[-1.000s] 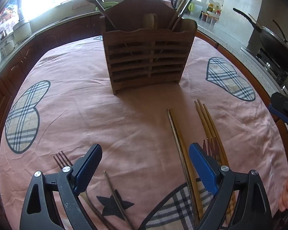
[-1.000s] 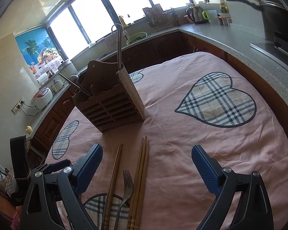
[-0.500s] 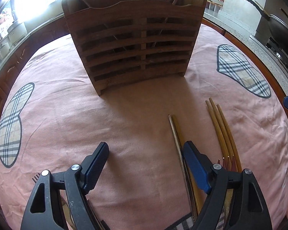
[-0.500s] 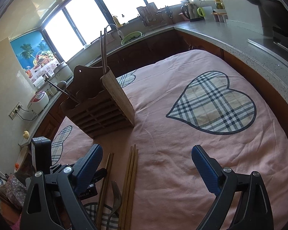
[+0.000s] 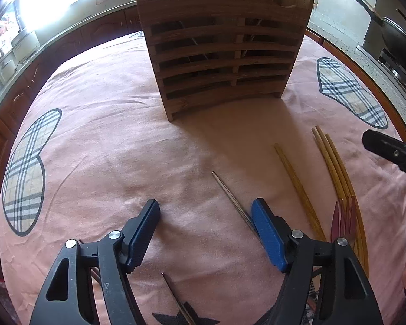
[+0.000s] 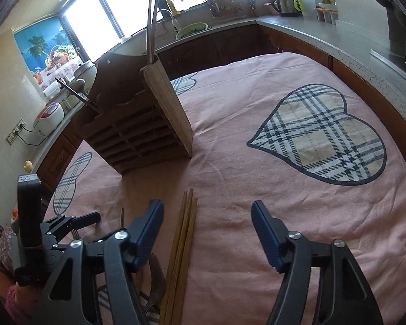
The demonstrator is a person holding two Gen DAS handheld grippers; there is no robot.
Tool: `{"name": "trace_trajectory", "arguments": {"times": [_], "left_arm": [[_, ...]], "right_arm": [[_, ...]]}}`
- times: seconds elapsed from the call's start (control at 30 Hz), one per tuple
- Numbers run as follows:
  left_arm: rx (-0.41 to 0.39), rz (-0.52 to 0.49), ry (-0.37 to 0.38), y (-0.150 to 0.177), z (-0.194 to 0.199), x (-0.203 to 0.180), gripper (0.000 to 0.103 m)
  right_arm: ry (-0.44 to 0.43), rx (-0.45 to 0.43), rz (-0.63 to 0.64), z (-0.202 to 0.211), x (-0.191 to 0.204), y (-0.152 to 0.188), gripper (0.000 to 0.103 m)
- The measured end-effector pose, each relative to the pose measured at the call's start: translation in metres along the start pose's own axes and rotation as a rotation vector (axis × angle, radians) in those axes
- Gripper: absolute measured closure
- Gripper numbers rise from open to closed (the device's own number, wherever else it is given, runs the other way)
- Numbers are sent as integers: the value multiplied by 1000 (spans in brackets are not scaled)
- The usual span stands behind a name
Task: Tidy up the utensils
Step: 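Close the left tool on a thin metal chopstick while the right tool grasps wooden chopsticks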
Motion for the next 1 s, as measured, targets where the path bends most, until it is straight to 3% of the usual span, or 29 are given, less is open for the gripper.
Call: {"name": "trace_trajectory", "arguments": {"times": [0.17,0.27,0.43,0.6,0.7,0.83,1.0], "left_arm": [[-12,-5,6,-3,-1,3,37],[-14,-7,14,-5,-2,4,41],[-7,10,40,-6,-2,9,45],[-9,12,52,-7,-1,8,49],[-15,5,51,-8,-1,5,49],[-27,-8,43,-10,-3,2,56],[-26,-19,38,-15,-6,-2,59]], "right_arm": [[63,101,61,-27,-1,13,77],[105,129,107,-38,-2,16,83],[49,131,92,-37,6,14,84],[45,97,103,-29,12,7,84],[32,123,108,-34,15,8,85],[90,173,129,-45,9,17,93],[94,183,140,-52,11,13,94]]}}
Point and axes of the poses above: each gripper's, at about its wrist camera, not at the fingertips, and z roughly against the way its jaws point, x to its left, y to its underside, the point moved 10 cm from there along -z, roughly the way its jaws point, and after that the axes turned 12 degrees about -y, right-handed, at the moved point
